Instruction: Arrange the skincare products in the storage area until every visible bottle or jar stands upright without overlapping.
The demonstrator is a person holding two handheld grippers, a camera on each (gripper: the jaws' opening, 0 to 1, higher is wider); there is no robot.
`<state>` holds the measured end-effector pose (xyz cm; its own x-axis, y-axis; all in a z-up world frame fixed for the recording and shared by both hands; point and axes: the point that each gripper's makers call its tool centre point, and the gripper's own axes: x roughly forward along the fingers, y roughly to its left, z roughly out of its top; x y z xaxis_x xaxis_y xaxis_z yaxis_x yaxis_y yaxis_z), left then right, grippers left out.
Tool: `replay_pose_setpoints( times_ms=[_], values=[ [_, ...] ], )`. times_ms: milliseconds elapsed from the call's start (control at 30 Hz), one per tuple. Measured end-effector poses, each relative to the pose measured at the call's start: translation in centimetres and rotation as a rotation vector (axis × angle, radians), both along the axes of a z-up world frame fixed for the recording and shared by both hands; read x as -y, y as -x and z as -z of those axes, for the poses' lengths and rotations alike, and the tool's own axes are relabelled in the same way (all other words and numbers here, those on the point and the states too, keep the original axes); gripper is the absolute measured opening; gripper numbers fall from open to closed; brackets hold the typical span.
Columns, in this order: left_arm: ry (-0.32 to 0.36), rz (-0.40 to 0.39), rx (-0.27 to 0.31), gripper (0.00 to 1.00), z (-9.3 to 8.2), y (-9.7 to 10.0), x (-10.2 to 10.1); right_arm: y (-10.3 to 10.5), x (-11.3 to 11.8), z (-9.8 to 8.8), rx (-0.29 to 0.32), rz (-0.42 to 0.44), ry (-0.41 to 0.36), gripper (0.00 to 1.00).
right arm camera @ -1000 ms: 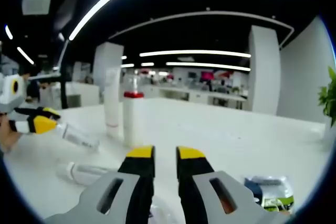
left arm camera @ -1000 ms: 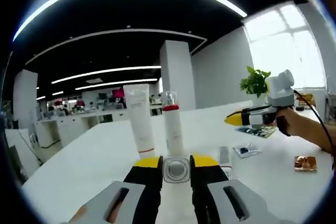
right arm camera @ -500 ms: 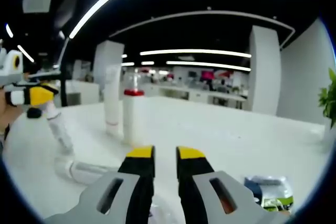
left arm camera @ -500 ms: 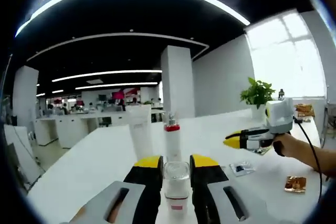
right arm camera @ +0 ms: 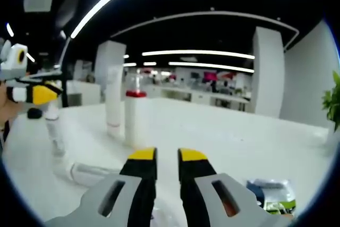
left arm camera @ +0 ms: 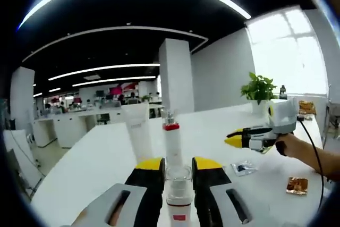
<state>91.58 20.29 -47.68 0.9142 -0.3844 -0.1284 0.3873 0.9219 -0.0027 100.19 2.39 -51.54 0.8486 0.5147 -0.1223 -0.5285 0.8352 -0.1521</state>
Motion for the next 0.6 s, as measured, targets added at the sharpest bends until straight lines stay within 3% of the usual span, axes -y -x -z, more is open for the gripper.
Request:
replay_pose_setpoints(
  times_ms=[300,467,600],
  values=[
    [-0.002,-0.014,0.016,0.24,0.3,0.5,-0.9,0.0,0.0,0.2,-0.004,0.000,0.011,0.14],
    [0.021,-0.020,0.023,0.41,0.6,0.4,-1.1,0.0,-0.1,0.4,-0.005,-0.003,0.023,0.14],
    [0.002,-0.028,0.013,0.41,1.4,0.6,-1.3,-0.1,-0.1,0.4,-0.003,-0.003,0.026,0.14]
  ],
)
